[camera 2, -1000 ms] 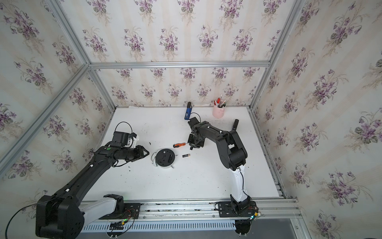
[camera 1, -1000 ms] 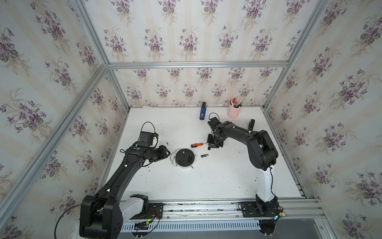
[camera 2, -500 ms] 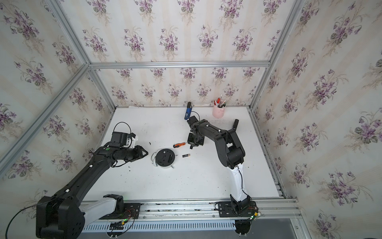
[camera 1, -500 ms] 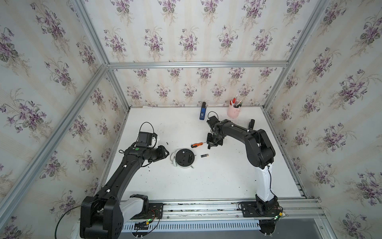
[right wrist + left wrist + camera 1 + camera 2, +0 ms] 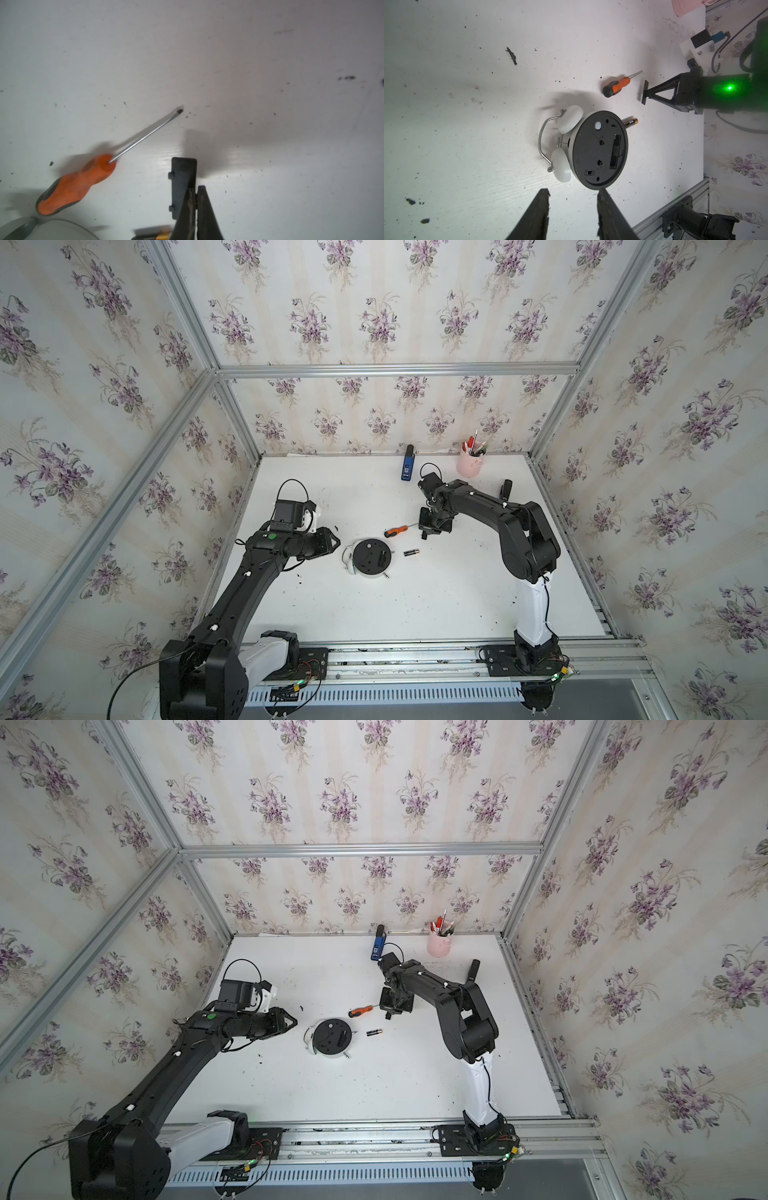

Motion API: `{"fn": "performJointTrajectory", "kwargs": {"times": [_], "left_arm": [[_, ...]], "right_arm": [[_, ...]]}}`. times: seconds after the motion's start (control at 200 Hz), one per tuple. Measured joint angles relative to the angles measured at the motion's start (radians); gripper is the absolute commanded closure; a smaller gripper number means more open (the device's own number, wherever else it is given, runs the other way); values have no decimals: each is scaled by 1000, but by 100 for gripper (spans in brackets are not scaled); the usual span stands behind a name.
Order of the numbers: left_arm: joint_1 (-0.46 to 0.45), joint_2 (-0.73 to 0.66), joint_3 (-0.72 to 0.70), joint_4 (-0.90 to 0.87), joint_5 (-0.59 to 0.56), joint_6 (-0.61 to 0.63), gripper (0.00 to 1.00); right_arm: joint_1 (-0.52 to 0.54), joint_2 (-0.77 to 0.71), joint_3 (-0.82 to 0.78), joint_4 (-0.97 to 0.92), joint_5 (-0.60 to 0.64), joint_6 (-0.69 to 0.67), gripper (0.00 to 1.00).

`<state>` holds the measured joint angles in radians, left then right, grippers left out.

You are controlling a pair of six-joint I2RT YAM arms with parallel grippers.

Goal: Remove the battery from the alarm
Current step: Pick up the cover from the center of the board.

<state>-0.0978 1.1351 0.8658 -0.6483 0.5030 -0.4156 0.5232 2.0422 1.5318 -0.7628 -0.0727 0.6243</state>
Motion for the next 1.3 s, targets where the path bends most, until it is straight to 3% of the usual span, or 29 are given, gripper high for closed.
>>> {"fn": "performJointTrajectory", "kwargs": {"times": [0.175,0.305,0.415,0.545,0.709,0.919,1.099,1.304], "left_arm": [[-1,-42,19,11,101,-14,53],[-43,-94,14,140,247,-108,47],[-183,-94,75,251,321,-168,39],[-358,-49,190,322,372,-107,38],[-418,62,328,216,358,108,38],[-431,139,457,-5,268,365,35],[-465,187,508,-74,189,424,36],[-588,174,461,-85,116,483,35]], "right_arm": [[-1,-166,-87,47,-57,-7,100],[-4,-320,-185,148,-212,-14,100],[-5,-414,-251,230,-397,-3,100],[-2,-493,-279,265,-600,1,100],[-2,-568,-283,244,-763,-16,100],[-2,-613,-304,159,-830,-37,100],[-2,-626,-326,135,-831,-41,100],[-2,-626,-347,137,-835,-40,100]]}}
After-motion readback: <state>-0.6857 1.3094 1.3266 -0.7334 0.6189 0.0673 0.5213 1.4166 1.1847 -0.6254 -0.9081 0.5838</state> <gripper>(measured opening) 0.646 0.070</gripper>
